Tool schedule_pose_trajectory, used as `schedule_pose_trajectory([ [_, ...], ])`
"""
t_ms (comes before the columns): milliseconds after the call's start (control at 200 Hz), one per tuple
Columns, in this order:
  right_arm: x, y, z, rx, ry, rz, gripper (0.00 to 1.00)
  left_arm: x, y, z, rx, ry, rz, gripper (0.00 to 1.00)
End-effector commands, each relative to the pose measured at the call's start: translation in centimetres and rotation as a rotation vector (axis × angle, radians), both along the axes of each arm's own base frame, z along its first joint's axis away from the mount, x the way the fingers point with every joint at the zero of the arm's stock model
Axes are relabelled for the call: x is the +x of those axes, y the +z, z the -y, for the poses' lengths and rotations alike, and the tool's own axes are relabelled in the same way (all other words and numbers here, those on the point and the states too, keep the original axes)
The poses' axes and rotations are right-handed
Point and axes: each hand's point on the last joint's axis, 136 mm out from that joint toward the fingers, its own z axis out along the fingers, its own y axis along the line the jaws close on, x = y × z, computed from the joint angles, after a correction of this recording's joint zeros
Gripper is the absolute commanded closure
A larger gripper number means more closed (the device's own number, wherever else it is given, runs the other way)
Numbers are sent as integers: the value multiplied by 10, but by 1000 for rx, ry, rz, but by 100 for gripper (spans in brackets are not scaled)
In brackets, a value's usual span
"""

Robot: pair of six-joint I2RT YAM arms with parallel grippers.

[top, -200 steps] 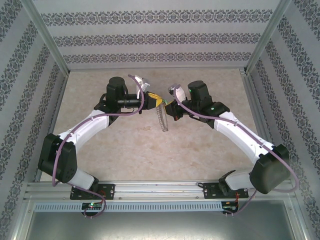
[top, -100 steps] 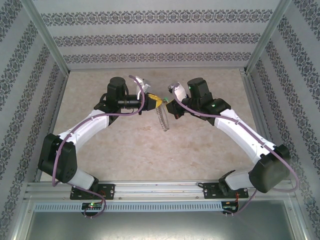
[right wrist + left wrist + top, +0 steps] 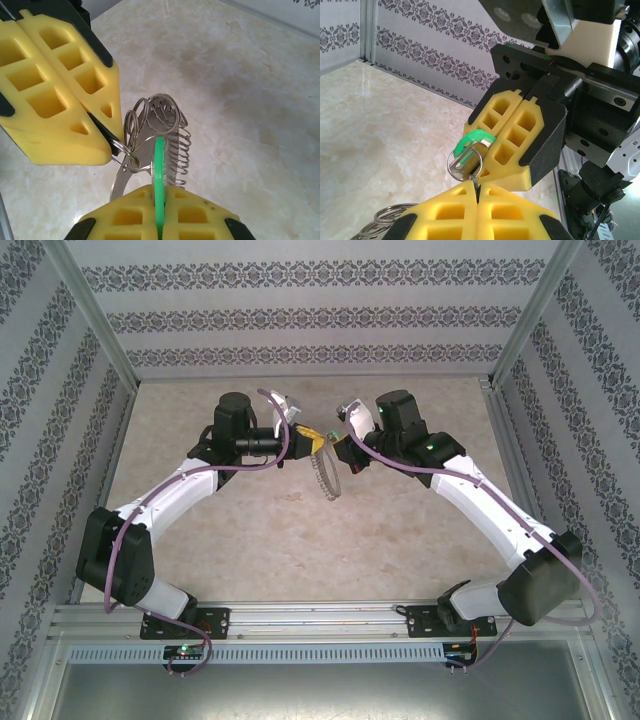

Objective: Put the keys on the keyring

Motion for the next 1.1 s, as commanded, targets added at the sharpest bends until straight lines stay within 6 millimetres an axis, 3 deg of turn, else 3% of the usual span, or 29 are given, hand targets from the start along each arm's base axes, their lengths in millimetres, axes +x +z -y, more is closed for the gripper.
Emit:
schedule_pose_trajectory([
  [0, 16, 32, 11, 9, -75, 107, 100, -15, 10, 7, -8, -74, 22, 100],
  [445, 18, 50, 15, 18, -91, 150, 100, -14, 7, 9, -3, -82, 12, 100],
  [779, 16, 31, 4, 4, -54, 100, 100, -14, 8, 12, -3, -87, 13, 100],
  [1099, 19, 31, 5, -12, -59, 101, 100, -13, 6, 14, 1, -87, 8, 100],
])
